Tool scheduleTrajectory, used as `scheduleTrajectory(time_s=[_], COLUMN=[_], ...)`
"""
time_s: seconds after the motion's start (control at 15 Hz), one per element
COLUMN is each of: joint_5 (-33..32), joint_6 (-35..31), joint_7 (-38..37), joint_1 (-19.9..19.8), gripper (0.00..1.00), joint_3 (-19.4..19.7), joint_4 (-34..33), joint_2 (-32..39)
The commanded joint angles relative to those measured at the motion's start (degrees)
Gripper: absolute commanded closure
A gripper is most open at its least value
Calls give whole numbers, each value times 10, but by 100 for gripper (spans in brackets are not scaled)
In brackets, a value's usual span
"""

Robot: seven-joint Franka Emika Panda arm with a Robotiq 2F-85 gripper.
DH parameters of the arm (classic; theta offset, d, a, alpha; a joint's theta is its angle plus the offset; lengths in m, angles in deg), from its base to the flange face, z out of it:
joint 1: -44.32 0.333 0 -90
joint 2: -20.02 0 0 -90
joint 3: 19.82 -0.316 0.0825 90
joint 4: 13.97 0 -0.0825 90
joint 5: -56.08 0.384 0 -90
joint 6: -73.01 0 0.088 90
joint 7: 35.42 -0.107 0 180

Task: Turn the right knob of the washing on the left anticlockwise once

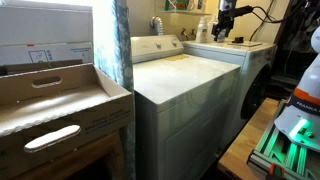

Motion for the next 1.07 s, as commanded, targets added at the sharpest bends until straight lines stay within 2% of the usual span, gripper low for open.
scheduleTrajectory(time_s=[0.0,0.33,0.67,1.0], joint_5=[-2,-2,29,30], joint_6=[2,2,79,56], joint_7=[-1,-1,-62,-155], joint_1=[8,8,48,91], gripper=[0,0,0,0], joint_3=[9,9,-29,-62], joint_4=[-1,-1,-86,-191], joint_2=[0,0,50,136])
